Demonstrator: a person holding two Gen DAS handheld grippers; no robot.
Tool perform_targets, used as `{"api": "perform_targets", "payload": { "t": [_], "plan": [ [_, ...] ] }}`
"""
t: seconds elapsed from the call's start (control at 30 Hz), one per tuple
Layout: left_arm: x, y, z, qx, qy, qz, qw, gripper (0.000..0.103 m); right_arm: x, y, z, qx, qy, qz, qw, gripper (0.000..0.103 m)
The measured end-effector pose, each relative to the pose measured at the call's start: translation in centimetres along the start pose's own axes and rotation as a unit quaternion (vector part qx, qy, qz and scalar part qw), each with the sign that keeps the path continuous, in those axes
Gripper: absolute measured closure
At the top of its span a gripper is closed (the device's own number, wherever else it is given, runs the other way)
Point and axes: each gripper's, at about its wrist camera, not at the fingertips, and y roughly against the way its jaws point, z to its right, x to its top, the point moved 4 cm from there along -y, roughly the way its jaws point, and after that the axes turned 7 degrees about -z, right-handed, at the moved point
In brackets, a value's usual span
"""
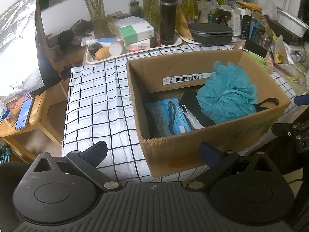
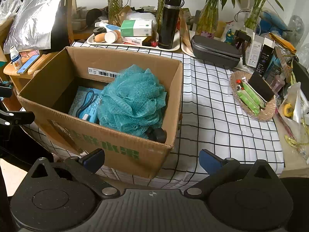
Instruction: Organize soft objects
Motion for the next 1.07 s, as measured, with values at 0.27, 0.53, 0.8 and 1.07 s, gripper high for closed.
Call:
{"api": "perform_targets", "payload": {
  "t": [0.27, 0.53, 0.8, 1.07],
  "plan": [
    [-0.04, 0.05, 0.12, -0.003, 0.0, 0.0, 1.0, 0.0, -0.05, -0.02, -0.05, 0.0, 0.001, 0.0, 1.0, 0.0],
    [-0.09, 0.0, 0.14, -0.004, -0.001, 0.0, 1.0, 0.0, -0.04, -0.07, -0.08, 0.0, 0.002, 0.0, 1.0, 0.0],
    [-0.1, -0.15, 0.03, -0.002, -0.002, -0.002, 1.0, 0.0, -0.1, -0.14, -0.1, 0.0, 0.002, 0.0, 1.0, 0.0],
    [-0.1, -0.02, -0.07, -0.002, 0.002, 0.003, 1.0, 0.0, -0.09, -0.14, -0.09, 0.0, 0.001, -0.001, 1.0, 0.0]
  ]
}}
